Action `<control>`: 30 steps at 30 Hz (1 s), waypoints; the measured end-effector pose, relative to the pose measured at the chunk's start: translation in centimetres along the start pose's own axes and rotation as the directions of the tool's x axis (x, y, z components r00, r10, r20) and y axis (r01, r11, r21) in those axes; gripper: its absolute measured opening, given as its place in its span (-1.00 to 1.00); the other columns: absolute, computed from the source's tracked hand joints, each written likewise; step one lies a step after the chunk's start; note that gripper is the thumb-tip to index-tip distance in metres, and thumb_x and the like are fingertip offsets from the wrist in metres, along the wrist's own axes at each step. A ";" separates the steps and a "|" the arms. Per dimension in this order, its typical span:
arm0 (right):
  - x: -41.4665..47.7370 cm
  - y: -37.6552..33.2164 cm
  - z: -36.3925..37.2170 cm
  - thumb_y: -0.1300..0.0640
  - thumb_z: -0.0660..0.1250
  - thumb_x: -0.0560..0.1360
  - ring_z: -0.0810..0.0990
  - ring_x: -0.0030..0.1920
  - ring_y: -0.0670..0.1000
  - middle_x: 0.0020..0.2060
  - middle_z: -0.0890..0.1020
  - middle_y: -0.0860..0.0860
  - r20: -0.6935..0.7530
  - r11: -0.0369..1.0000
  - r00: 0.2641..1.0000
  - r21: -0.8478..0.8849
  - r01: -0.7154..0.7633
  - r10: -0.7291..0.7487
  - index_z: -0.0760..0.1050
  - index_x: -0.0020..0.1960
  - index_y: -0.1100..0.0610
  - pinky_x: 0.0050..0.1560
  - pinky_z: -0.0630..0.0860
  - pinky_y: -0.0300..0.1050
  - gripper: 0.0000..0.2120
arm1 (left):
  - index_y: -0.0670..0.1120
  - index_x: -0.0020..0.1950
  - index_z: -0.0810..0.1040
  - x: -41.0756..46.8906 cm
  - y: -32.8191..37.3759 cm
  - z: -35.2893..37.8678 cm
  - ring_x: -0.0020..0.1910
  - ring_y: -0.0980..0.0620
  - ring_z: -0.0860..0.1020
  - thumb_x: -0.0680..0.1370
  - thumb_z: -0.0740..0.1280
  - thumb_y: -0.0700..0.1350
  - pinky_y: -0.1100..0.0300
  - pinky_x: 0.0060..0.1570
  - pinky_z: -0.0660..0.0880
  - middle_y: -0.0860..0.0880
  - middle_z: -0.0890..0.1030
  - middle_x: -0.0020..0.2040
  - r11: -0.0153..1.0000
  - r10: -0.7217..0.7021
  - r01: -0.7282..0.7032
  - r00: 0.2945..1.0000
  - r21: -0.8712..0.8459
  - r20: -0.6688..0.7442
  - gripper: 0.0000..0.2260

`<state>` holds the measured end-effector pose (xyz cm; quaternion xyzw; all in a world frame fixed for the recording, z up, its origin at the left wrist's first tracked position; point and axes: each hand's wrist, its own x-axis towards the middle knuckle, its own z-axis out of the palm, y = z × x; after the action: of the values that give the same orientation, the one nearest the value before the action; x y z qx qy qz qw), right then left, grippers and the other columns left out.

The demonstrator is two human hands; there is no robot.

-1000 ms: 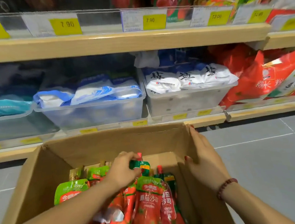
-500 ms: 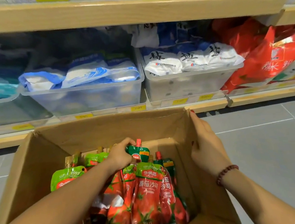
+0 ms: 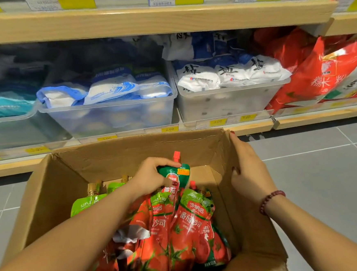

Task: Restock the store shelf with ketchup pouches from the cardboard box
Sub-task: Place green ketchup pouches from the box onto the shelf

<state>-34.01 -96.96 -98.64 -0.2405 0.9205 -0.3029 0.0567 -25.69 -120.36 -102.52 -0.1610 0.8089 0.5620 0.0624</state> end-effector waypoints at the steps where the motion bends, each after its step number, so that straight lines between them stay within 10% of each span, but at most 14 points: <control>1: 0.1 0.2 0.0 0.37 0.26 0.42 0.24 0.43 0.04 0.46 0.23 -0.02 -0.002 1.000 1.000 0.000 0.002 -0.002 -0.03 0.52 -0.08 0.30 0.26 -0.12 -0.18 | 0.04 0.04 0.63 0.2 0.5 -0.1 -0.09 0.03 0.61 0.26 0.48 -0.47 0.15 -0.10 0.60 -0.05 0.64 -0.01 0.999 0.008 -0.008 1.000 -0.033 -0.008 -0.49; 8: -0.1 -0.3 -0.5 0.17 0.36 0.45 0.17 0.47 0.05 0.49 0.18 0.01 0.054 0.998 0.999 -0.070 0.008 -0.004 0.00 0.52 -0.01 0.40 0.21 -0.06 -0.22 | -0.02 -0.06 0.66 -0.4 5.3 -2.1 -0.26 0.24 0.60 0.31 0.46 -0.47 0.40 -0.20 0.53 -0.04 0.66 -0.12 0.964 0.153 -0.192 0.966 -0.185 -0.207 -0.61; 15: 1.1 -6.5 -3.9 -0.13 0.45 0.34 0.26 0.38 -0.12 0.42 0.25 -0.10 0.097 0.945 0.950 0.175 0.277 -0.296 -0.01 0.47 -0.27 0.30 0.36 -0.03 -0.13 | 0.17 -0.19 0.69 -2.2 13.8 -6.4 0.01 0.02 0.63 0.36 0.46 -0.35 0.15 -0.09 0.61 0.06 0.67 -0.02 0.905 0.317 -0.369 0.917 -0.212 -0.243 -0.63; 20: 2.9 -12.3 -6.9 -0.14 0.53 0.17 0.35 0.19 -0.45 0.18 0.24 -0.57 -0.014 0.817 0.931 0.476 0.326 -0.364 -0.13 0.40 -0.41 -0.02 0.45 -0.48 0.06 | 0.00 -0.10 0.68 -3.8 21.4 -9.0 -0.12 0.09 0.66 0.34 0.44 -0.41 0.28 -0.26 0.56 0.07 0.71 -0.13 0.845 0.413 -0.474 0.872 -0.248 -0.263 -0.68; 30: 7.5 -18.9 -11.7 -0.08 0.54 0.19 0.54 0.02 -0.30 -0.02 0.42 -0.56 -0.282 0.790 0.891 0.419 0.448 -0.356 -0.17 0.42 -0.41 0.00 0.60 -0.07 0.09 | 0.05 -0.10 0.70 -4.9 31.4 -14.6 -0.02 0.00 0.65 0.37 0.45 -0.37 0.22 -0.18 0.57 -0.01 0.69 -0.04 0.782 0.571 -0.616 0.768 -0.091 -0.292 -0.69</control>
<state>-35.82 -107.61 -77.84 -0.3805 0.7465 -0.5444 -0.0397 -30.34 -123.08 -67.93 0.0298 0.7645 0.5993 -0.2357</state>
